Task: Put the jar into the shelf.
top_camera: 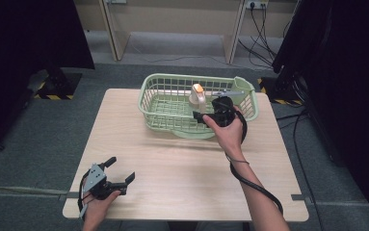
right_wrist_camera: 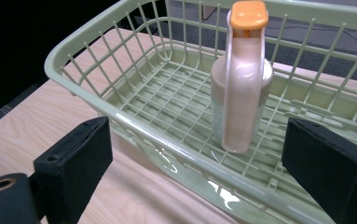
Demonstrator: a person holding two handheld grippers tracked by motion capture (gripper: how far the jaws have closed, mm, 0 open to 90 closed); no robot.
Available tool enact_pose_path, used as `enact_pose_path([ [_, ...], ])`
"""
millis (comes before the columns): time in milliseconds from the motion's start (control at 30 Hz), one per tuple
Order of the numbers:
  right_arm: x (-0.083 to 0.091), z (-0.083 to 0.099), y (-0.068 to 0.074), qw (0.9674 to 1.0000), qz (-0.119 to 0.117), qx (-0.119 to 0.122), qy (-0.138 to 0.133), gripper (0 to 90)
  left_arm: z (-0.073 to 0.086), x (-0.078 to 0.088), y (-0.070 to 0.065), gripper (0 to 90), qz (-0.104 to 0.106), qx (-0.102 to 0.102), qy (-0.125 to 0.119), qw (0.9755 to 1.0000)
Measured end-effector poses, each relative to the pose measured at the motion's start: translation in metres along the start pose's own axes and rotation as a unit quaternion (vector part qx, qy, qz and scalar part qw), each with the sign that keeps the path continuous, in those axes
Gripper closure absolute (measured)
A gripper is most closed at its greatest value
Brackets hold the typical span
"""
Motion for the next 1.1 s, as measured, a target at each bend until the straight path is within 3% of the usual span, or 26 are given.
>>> enact_pose_path([
  [467,0.009,0.015,-0.001,1.0,-0.008,0.003,0.003,8.6,0.0,0.0,0.0,1.9,0.0,-0.001,0.0,1.0],
  [1100,0.025,0.041,-0.013,0.9999,-0.01,0.002,0.008,8.4,0.0,0.0,-0.001,1.9,-0.001,-0.002,0.001,1.0],
])
Point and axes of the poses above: each handheld gripper's, and its own axes: x roughly backward along the jaws, z roughly out of its underside, y roughly to its left, the point moved 5 cm from there along -x, roughly forward along the jaws, and after that the axes turned 15 degrees about -x, right-handed, at the moved point
